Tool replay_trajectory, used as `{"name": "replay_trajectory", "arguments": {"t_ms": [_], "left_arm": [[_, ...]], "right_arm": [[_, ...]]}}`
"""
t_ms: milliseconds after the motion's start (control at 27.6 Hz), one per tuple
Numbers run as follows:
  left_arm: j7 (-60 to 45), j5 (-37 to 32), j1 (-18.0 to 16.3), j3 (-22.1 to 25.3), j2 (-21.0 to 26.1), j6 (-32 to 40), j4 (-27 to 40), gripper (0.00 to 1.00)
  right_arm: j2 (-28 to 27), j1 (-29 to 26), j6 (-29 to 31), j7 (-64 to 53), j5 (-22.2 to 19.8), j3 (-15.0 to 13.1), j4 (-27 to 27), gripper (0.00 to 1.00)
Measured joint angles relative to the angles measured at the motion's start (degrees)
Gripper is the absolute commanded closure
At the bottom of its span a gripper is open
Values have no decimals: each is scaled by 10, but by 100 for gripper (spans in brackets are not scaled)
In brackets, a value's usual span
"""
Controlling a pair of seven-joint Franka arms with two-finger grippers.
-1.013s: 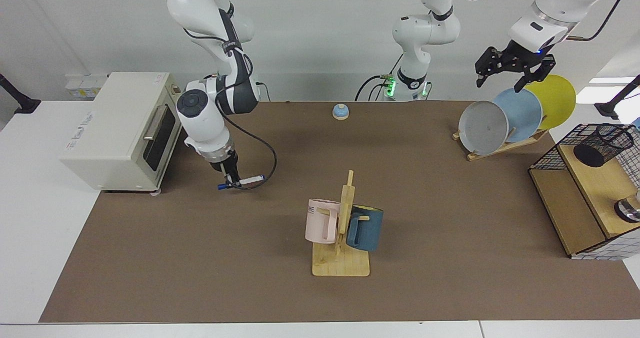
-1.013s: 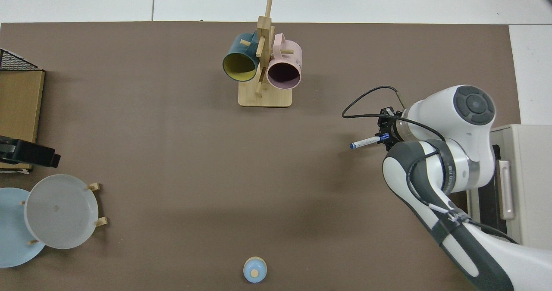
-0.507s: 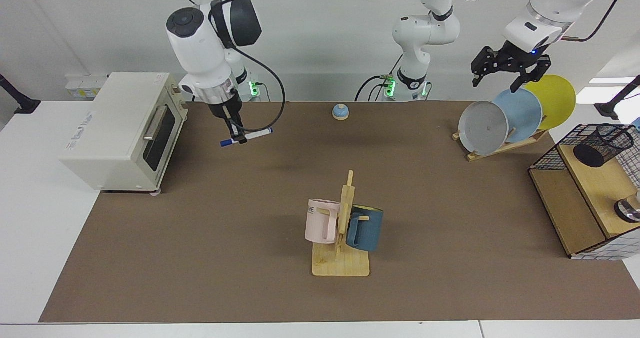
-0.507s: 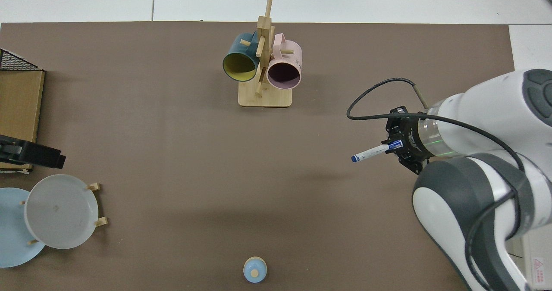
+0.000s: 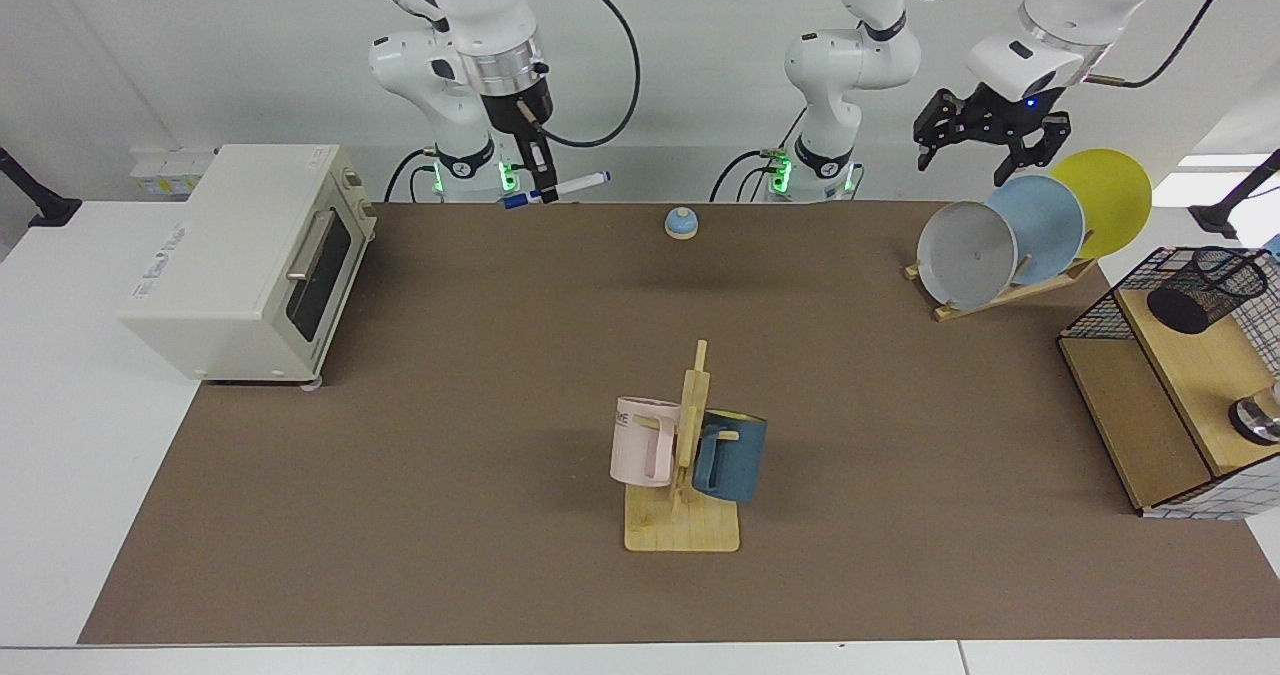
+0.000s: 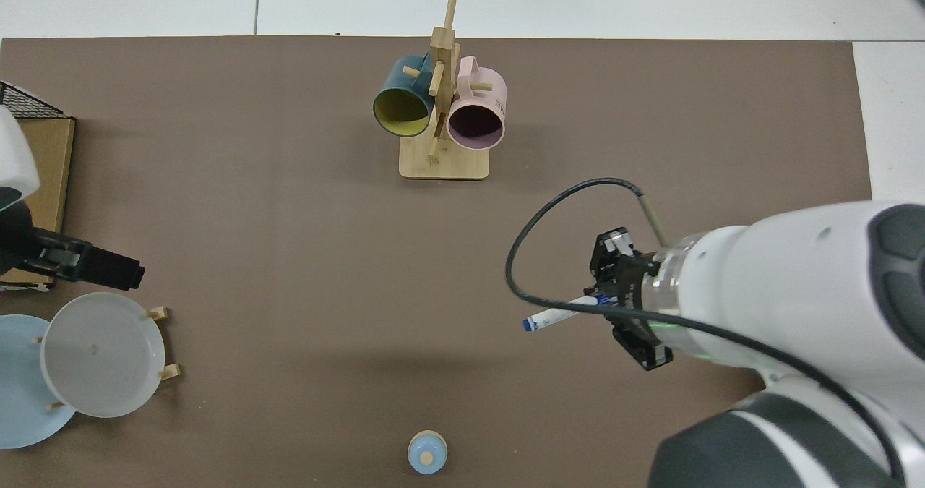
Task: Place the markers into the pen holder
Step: 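Carry the marker with the right gripper while the left gripper approaches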
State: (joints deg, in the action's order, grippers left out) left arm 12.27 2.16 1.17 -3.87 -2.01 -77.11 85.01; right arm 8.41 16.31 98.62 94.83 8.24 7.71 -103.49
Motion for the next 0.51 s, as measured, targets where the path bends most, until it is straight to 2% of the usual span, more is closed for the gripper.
{"name": "replay_trajectory", "arguments": {"t_ms": [109,217,362,507], "left_arm": [[65,4,0,-3,-1,2,0,2],[178,14,0,-4,-2,3,0,5],[290,45,0,-4,-4,4,1,9],[363,78,0,-2,-6,4,3,8]], "right_arm": [[-1,36,10,31,9,2,0,100],[-1,71,33,58,18,4,0,100],[-4,99,55,85,18,6,0,100],[-14,118,75,103,18,6,1,100]]}}
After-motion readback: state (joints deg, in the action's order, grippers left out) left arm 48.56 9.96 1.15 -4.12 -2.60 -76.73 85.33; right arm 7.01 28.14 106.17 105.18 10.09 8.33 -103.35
